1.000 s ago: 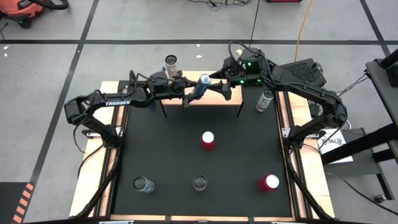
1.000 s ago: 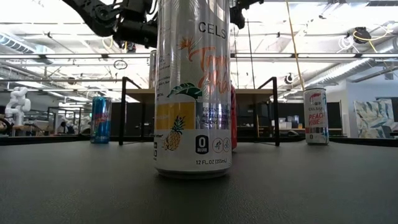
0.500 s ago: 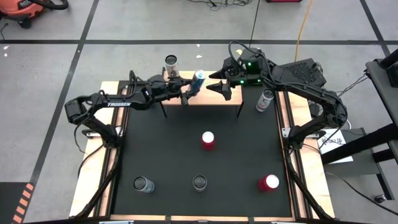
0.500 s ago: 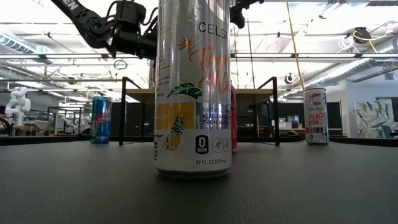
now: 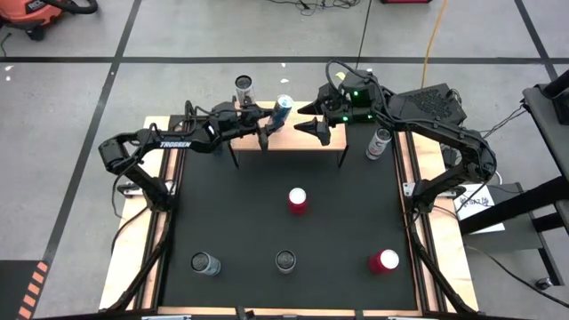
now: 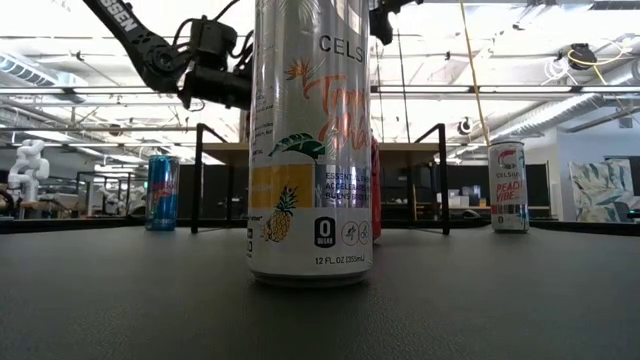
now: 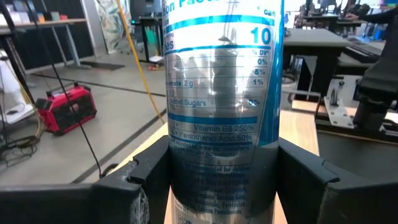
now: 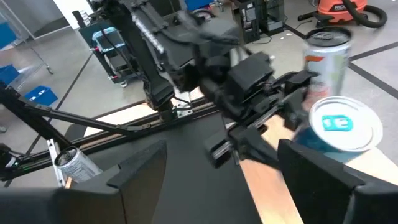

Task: Place canned beverage on shelf
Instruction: Put the right blue soda can on the shelf

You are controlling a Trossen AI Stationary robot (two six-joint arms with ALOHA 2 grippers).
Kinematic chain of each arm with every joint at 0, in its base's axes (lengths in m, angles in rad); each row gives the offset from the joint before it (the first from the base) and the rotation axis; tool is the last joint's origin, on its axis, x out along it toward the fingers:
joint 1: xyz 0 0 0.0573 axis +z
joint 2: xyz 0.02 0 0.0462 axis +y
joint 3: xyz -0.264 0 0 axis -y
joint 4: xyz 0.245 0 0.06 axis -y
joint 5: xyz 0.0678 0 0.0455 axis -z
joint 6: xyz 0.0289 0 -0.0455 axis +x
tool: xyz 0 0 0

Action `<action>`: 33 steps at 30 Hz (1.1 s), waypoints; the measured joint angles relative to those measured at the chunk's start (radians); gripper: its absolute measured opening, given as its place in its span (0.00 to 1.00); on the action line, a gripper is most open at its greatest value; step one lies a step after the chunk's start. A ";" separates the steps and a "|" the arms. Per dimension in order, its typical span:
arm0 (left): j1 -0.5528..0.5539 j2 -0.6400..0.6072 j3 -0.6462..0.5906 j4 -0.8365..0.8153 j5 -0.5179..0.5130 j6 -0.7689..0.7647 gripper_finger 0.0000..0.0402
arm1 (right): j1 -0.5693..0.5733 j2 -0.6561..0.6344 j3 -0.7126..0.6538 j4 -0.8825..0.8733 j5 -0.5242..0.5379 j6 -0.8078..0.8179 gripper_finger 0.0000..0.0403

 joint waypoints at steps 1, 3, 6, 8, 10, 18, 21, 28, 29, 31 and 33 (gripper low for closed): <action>0.009 0.001 0.000 0.001 0.023 -0.001 0.55 | 0.003 0.000 0.000 0.000 0.000 0.000 0.72; 0.021 0.001 0.000 0.014 0.038 -0.024 0.55 | 0.009 0.000 0.000 0.002 0.000 -0.002 0.72; 0.026 0.001 0.000 0.016 0.041 -0.044 0.55 | 0.016 0.000 0.000 0.010 0.000 -0.004 0.72; 0.018 0.001 0.000 0.010 0.054 -0.039 0.55 | 0.020 0.000 0.000 0.015 0.000 -0.007 0.72; 0.000 0.001 0.000 0.014 0.055 -0.022 0.55 | 0.020 0.000 0.000 0.015 0.000 -0.011 0.72; -0.038 0.001 0.000 0.013 0.037 -0.019 0.55 | 0.020 0.000 0.000 0.015 0.000 -0.010 0.72; -0.041 0.014 0.000 0.016 0.013 -0.026 0.55 | 0.020 0.000 0.000 0.015 0.000 -0.008 0.72; -0.040 0.031 0.000 0.016 0.037 -0.026 0.56 | 0.021 0.000 0.000 0.015 0.000 -0.008 0.72; -0.040 0.032 0.000 0.016 0.040 -0.026 0.57 | 0.021 0.000 0.000 0.015 0.000 -0.008 0.72; -0.040 0.032 0.000 0.015 0.041 -0.026 0.59 | 0.021 0.000 0.000 0.015 0.000 -0.008 0.72; -0.039 0.032 0.000 0.016 0.040 -0.026 0.62 | 0.021 0.000 0.000 0.015 0.000 -0.008 0.72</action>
